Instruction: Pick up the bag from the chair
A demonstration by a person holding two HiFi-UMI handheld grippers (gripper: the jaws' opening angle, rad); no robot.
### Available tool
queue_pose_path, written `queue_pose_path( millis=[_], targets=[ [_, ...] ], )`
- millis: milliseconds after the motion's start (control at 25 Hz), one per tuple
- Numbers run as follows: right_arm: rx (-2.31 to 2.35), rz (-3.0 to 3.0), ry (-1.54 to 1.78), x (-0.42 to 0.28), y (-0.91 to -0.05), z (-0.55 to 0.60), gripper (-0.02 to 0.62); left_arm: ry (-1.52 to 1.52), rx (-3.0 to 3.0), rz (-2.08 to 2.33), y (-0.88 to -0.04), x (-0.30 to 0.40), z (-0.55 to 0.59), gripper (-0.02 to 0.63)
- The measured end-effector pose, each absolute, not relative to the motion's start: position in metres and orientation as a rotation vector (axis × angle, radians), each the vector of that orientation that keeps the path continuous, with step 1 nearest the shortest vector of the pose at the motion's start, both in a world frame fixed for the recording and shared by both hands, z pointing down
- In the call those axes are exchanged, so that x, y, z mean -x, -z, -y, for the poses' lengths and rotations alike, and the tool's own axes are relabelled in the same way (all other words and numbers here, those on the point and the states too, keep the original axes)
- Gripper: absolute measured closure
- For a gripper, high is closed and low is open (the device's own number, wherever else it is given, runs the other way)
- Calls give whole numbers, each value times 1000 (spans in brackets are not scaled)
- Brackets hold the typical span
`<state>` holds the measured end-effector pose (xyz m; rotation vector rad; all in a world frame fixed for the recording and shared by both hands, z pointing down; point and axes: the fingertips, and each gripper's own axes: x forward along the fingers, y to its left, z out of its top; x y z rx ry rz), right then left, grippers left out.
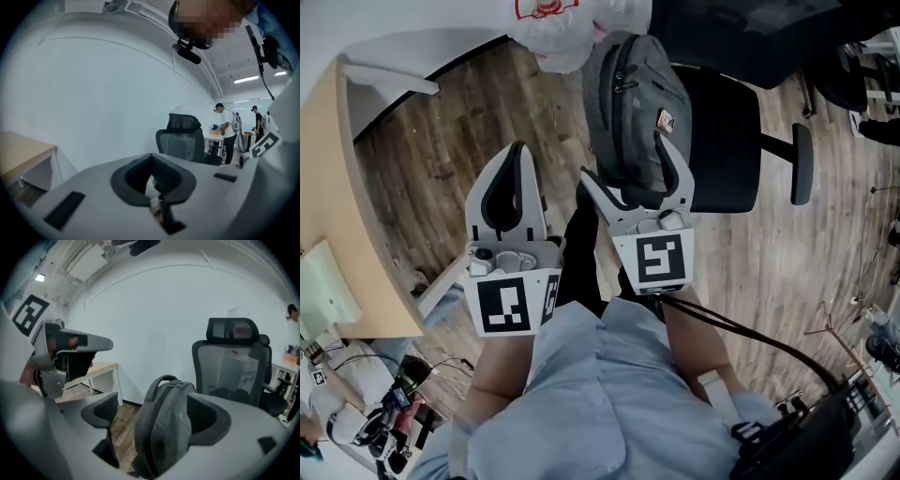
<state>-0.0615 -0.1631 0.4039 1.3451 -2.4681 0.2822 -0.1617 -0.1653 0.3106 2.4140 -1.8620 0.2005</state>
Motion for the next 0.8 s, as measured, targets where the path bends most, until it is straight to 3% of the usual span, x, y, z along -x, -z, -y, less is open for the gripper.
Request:
queue_pose_path(
  millis=[360,800],
  targets=[
    [-1417,2141,-230,64,-456,187,154,-256,-2348,1811,-350,184,197,604],
    [-1413,1936,-415,74,-495,204,155,-285,-2304,1755,-373,206,224,604]
  ],
)
